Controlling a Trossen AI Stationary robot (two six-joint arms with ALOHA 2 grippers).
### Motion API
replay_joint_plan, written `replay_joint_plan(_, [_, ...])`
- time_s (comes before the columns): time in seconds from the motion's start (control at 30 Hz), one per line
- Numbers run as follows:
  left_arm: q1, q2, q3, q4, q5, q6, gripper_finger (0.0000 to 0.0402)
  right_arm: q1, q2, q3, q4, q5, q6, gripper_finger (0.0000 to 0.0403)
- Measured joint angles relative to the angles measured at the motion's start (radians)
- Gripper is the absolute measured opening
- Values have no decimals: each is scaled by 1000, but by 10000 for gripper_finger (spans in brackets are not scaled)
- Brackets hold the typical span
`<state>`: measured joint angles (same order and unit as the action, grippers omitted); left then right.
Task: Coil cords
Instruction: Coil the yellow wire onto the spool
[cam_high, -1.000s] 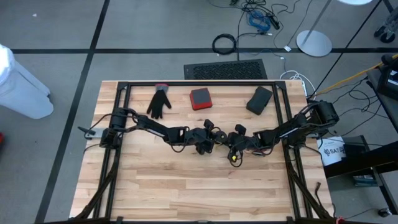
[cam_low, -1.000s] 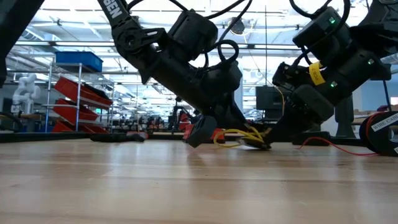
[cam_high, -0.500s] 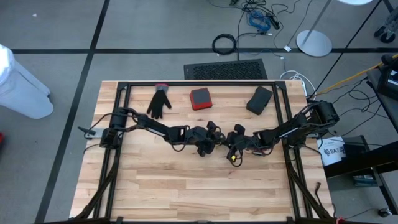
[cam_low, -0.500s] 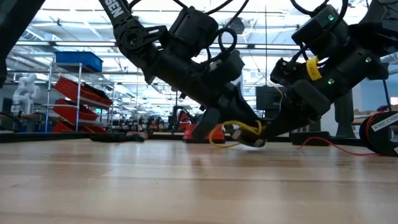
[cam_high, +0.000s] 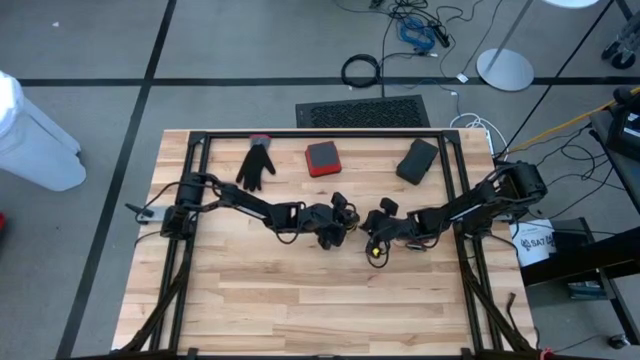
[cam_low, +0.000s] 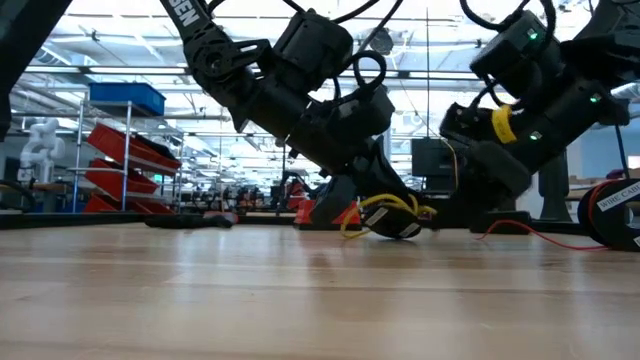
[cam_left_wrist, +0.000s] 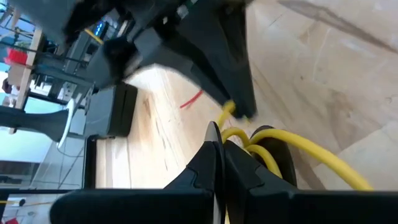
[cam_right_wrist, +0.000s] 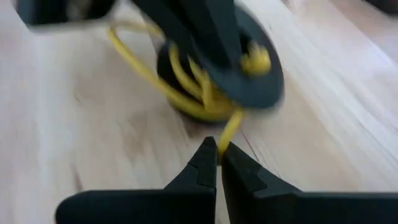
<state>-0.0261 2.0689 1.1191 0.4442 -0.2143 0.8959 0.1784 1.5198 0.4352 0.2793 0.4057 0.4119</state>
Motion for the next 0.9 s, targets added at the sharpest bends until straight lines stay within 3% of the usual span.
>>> replay_joint_plan(0.33, [0,-1,-2,-9,-21,-8,10,40,-225,-1,-328,121,87,0])
replay_joint_plan(0.63, [38,-2,-4,-43,-175,-45,10,143,-433,-2,-365,136,90,0])
replay_joint_plan(0.9, [84,-2,-4,-36,-176,-149,10,241,-519,-2,-368,200,104,0])
